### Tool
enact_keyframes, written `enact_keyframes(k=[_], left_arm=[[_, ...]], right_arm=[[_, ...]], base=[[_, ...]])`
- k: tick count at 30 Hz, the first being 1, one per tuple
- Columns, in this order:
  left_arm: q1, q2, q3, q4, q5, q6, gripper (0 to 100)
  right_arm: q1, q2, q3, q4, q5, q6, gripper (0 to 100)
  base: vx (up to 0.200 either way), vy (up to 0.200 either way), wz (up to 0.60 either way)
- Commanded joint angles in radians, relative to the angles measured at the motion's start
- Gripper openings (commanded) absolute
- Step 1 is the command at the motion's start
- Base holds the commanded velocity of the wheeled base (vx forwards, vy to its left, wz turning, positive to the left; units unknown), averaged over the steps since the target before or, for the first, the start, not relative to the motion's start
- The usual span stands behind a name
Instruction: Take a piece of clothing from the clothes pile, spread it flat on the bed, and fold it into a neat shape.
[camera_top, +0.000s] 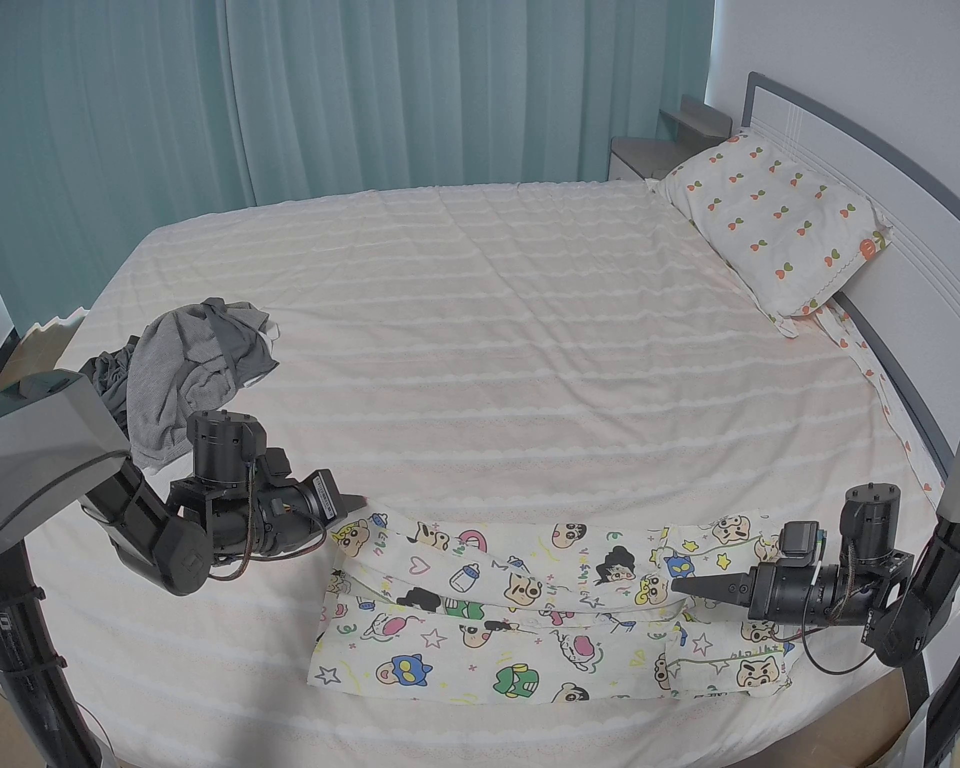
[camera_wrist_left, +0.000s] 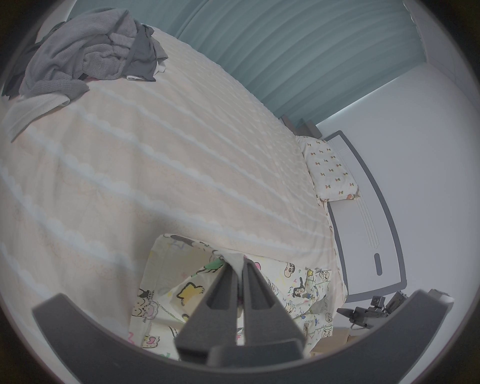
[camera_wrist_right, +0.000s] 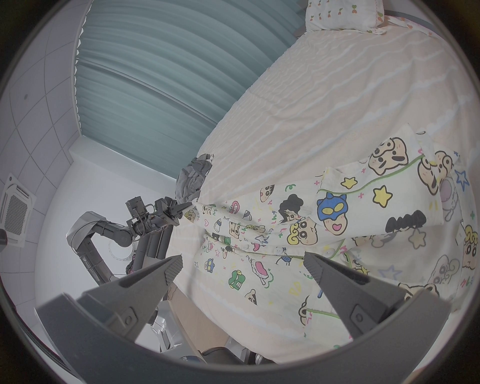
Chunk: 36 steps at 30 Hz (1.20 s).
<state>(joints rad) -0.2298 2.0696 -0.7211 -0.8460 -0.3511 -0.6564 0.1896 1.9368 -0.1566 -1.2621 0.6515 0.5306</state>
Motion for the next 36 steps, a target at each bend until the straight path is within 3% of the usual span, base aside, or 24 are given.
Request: enact_keyframes(k=[1,4,13,14,17,21,36], left_arm=[[0.000,0.069,0.038,-0.134,0.003,0.035,0],[0.007,0.080,0.066,-0.225,-0.003,0.032,0],[0.017,0.084,0.081,-0.254,-0.020,0.043,0],[0.021,0.110,0.103,-0.268,-0.020,0.107,0],[0.033,0.121,0.123,-0.272,-0.042,0.139,0],[0.050,0.127,0.166,-0.274,-0.077,0.147,0],[0.079,0.182,0.210,-0.320,-0.082,0.139,0]], right_arm=[[0.001,0.004,0.003,0.000,0.002,-0.001,100],[0.001,0.002,0.003,0.000,0.002,-0.001,100],[0.004,0.004,0.005,0.000,0.002,-0.001,100],[0.011,0.002,0.005,0.000,0.000,0.000,100],[0.013,0.002,0.006,0.000,0.000,-0.001,100],[0.013,0.002,0.006,0.000,0.000,0.000,100],[0.013,0.004,0.008,0.000,-0.001,-0.001,100]], base=[[0.000,0.000,0.00],[0.000,0.000,0.00],[0.000,0.000,0.00],[0.000,0.000,0.00],[0.000,0.000,0.00],[0.000,0.000,0.00],[0.000,0.000,0.00]])
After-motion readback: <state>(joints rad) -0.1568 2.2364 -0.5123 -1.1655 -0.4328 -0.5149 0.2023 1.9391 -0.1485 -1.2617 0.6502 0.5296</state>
